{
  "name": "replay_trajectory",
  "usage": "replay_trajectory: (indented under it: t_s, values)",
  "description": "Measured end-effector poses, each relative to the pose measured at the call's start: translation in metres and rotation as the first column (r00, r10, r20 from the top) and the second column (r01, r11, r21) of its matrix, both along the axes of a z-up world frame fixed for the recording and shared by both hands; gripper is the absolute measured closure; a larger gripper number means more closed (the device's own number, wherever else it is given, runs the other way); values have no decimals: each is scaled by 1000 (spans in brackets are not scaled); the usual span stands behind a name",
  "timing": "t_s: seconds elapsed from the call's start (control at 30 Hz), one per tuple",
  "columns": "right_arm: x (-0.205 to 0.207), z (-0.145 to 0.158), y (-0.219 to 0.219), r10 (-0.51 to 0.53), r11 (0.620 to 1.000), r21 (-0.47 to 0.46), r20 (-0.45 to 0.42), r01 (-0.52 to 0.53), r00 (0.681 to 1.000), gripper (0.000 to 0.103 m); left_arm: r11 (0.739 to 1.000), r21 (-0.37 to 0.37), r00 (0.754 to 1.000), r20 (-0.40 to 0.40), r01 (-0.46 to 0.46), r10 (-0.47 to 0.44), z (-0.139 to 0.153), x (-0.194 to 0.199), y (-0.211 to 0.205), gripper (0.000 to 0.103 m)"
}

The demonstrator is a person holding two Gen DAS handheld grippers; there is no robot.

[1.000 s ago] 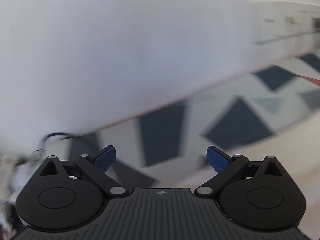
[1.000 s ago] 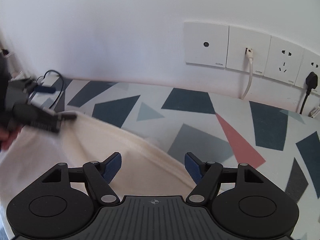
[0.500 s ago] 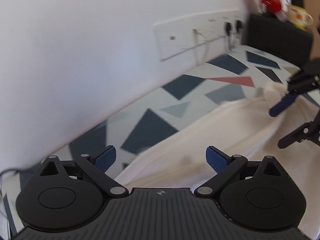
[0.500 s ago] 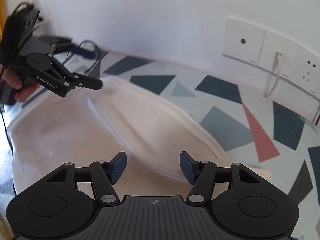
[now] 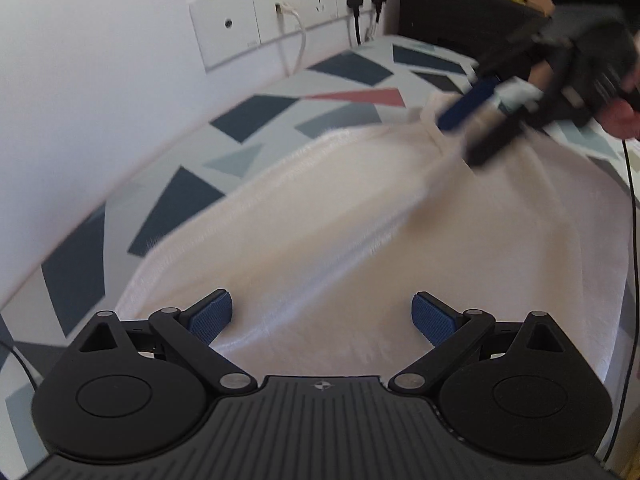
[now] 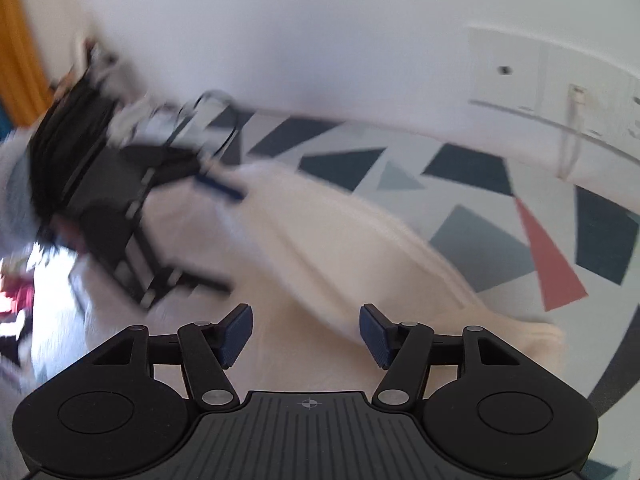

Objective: Fold clothes

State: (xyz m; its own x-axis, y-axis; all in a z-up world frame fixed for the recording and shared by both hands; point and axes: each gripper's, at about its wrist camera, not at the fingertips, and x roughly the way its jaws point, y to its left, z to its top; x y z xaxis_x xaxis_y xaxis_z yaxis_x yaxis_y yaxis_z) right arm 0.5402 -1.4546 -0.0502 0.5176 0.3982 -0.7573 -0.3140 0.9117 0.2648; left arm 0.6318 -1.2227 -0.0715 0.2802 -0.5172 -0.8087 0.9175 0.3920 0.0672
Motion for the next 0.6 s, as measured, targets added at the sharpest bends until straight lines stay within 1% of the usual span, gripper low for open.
replay_trajectory:
  t_s: [0.13, 0.23, 0.27, 0.33, 0.4, 0.5, 0.57, 0.6]
  values:
    - [13, -11, -6, -109, 994, -4, 0, 109, 994, 48, 999, -14, 998, -48, -33, 32, -1, 2, 6, 5]
    - [23, -20, -10, -190, 982, -7, 1, 190, 982, 50, 999, -13, 997, -67, -31, 30, -1, 3, 9, 5]
    - [22, -21, -5, -162, 986, -35, 6, 162, 987, 50, 1000, -12, 997, -67, -25, 25, -1, 2, 10, 4]
    - [16, -23, 10, -68, 992, -108, 12, 69, 998, 50, 1000, -16, 998, -68, -19, 17, 0, 3, 13, 4]
    - [9, -26, 22, 2, 986, -166, -1, -2, 1000, 50, 999, -29, 997, -69, -35, 33, 3, 8, 17, 4]
    - [3, -30, 28, 33, 979, -201, -7, -33, 999, 51, 993, -56, 994, -51, -102, 99, 9, 23, 23, 4]
    - [3, -29, 28, 32, 979, -200, -7, -32, 999, 51, 985, -82, 988, -42, -153, 150, 14, 35, 27, 5]
    - [4, -29, 28, 30, 980, -198, -7, -31, 1000, 53, 981, -98, 986, -33, -168, 165, 17, 40, 27, 4]
